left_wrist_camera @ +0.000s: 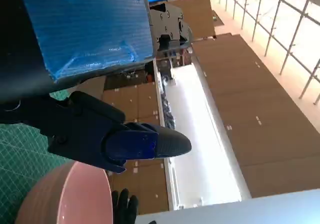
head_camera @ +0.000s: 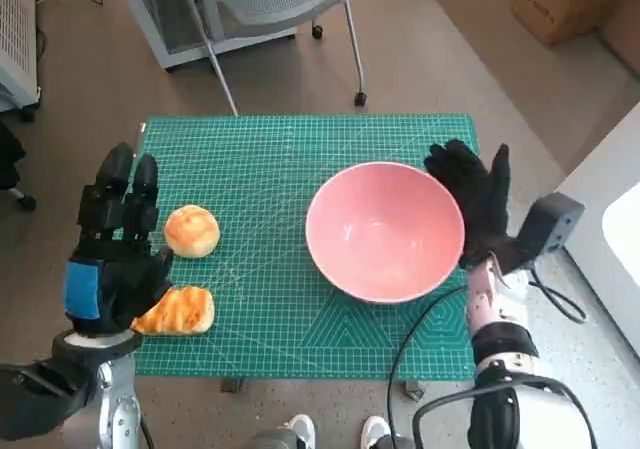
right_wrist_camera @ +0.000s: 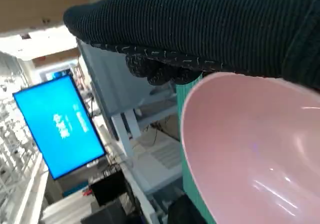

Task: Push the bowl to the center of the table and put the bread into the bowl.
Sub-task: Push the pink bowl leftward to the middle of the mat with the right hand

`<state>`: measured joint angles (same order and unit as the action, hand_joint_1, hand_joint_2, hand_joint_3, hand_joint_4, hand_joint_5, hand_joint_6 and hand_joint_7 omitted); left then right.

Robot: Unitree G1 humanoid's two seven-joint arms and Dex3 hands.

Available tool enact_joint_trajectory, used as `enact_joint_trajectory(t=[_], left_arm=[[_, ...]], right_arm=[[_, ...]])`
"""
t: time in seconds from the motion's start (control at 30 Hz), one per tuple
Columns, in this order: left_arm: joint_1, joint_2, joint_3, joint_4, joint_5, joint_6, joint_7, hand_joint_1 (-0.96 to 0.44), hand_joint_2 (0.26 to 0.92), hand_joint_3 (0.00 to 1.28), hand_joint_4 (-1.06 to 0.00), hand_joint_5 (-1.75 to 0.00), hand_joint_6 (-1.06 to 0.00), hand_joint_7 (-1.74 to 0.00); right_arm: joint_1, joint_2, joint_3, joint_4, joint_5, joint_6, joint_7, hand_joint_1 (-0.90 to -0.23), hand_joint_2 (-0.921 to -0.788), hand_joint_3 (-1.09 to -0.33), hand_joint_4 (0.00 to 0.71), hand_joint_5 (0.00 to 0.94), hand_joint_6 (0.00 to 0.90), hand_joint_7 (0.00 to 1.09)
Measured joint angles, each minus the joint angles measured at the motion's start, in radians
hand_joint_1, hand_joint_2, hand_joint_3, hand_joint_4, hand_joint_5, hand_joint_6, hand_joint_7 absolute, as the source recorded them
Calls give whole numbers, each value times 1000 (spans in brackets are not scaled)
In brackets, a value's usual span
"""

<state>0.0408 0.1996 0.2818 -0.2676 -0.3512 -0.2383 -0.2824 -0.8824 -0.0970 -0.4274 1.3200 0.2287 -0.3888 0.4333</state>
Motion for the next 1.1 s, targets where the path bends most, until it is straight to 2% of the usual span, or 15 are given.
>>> enact_joint_trajectory(t=[0.43,0.8,1.1], left_arm=[[43,2,13,-30,15,0,16,-663,921,282,-12,-5,1,-328],[66,2,23,-38,27,0,33,-674,921,281,-15,-5,1,-338],[73,-1,23,-56,33,0,50,-670,921,281,-16,-5,1,-338]], right_arm=[[-44,55,5,6,-5,23,-5,-615,-921,-745,23,0,249,14],[-71,110,8,7,-6,40,-14,-622,-921,-762,17,1,245,9],[-87,115,13,7,-15,50,-14,-612,-921,-771,28,5,248,9]])
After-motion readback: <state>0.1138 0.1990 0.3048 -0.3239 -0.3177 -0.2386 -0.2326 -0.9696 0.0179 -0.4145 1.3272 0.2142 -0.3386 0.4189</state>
